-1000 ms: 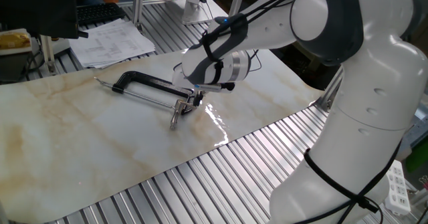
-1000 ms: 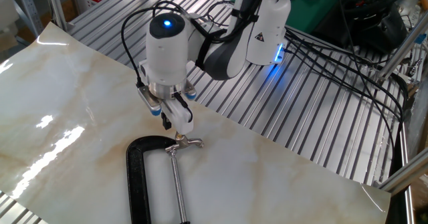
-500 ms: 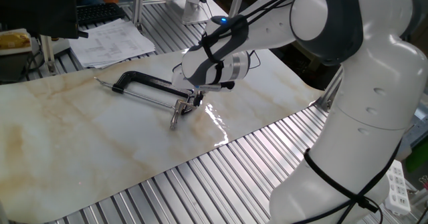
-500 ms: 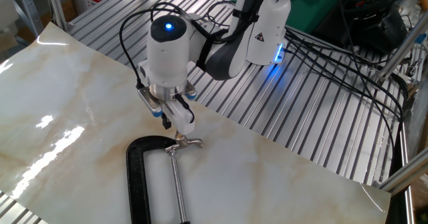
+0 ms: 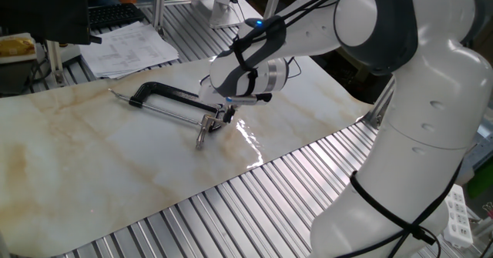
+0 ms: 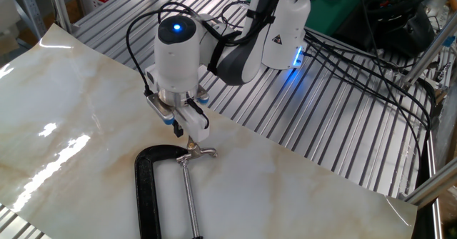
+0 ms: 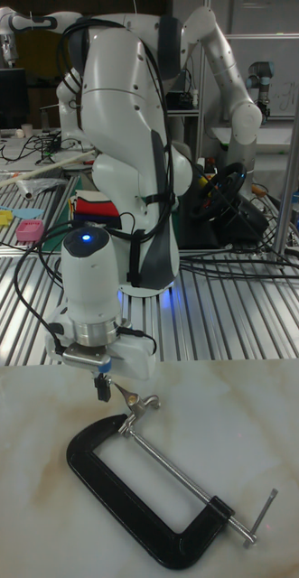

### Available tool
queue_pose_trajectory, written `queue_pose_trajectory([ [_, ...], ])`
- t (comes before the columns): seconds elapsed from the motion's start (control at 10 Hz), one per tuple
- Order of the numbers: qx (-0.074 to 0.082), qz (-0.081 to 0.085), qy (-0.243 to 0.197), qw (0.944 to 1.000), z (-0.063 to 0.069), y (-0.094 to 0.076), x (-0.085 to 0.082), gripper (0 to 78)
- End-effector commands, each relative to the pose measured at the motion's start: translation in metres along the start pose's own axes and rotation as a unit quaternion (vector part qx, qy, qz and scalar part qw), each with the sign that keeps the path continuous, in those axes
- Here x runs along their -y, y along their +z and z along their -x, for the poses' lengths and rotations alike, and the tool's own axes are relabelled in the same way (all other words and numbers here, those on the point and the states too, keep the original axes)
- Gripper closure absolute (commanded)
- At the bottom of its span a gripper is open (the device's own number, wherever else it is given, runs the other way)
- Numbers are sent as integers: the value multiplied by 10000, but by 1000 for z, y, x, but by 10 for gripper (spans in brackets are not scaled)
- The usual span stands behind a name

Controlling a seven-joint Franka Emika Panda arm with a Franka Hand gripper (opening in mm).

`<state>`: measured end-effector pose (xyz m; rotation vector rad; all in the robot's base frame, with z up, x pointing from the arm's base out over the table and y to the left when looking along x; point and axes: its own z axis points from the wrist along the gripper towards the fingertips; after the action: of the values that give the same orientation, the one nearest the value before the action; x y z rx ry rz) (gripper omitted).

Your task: Turn off the water tap

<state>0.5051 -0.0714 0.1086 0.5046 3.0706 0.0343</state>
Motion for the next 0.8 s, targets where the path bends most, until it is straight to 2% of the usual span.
queue_pose_trajectory([
  [0.1,-8,-16,-15,10000,-3,1,2,776],
  [0.8,-18,-2,14,10000,-13,0,2,776],
])
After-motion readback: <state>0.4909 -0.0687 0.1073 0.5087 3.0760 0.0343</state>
